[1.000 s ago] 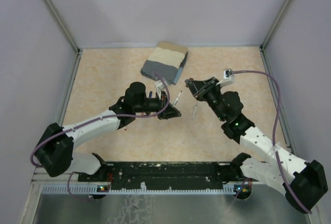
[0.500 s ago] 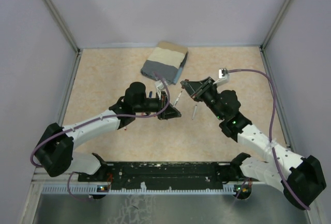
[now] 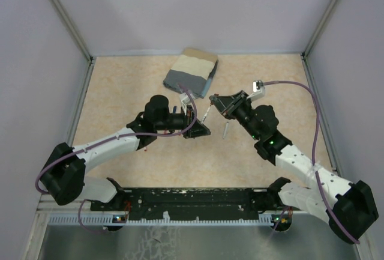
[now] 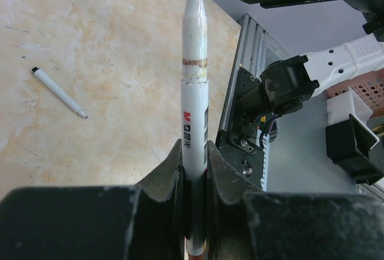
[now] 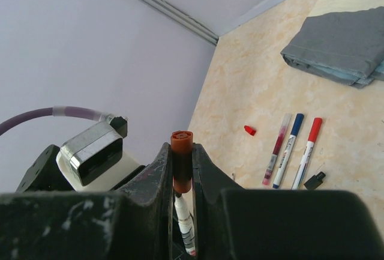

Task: Insert the pens into the pen caps
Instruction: Insert the pen cap onto the pen.

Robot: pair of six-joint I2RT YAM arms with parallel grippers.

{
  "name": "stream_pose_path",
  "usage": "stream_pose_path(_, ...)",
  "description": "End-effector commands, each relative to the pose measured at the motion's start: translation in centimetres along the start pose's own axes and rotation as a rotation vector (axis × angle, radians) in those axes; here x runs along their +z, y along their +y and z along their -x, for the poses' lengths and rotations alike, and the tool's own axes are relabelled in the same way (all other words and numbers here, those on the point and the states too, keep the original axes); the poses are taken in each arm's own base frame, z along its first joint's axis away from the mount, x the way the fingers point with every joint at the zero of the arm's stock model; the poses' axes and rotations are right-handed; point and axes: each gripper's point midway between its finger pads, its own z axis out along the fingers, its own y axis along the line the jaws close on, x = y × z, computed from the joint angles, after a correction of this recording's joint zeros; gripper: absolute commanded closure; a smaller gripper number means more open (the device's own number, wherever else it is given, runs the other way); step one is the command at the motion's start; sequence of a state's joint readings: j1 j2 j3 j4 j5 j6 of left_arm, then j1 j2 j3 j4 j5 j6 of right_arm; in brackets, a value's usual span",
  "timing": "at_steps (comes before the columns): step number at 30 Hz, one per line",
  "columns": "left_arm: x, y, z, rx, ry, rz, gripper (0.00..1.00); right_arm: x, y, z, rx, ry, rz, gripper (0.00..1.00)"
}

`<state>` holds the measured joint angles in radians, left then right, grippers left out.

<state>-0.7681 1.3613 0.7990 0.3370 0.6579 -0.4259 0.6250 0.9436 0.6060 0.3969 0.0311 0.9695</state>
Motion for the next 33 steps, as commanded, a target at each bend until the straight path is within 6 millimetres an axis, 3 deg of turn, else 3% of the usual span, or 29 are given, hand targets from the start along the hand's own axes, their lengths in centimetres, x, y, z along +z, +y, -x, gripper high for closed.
stream_pose_path(1, -0.1, -0.6, 0.9, 0.025, -0.036, -0.014, 1.00, -0.3, 1.2, 1.0, -0.018, -0.033, 0.046, 1.00)
stream_pose_path(19, 0.2, 0.4, 1.3, -0.019, -0.053, 0.037, 1.00, -0.2, 2.2, -0.1, -0.013, 0.013, 0.128, 1.00)
stream_pose_path(33, 0.3, -1.0, 5.8, -0.040, -0.187, 0.027, 1.00, 0.3, 1.2, -1.8, -0.044, 0.060, 0.139, 1.00)
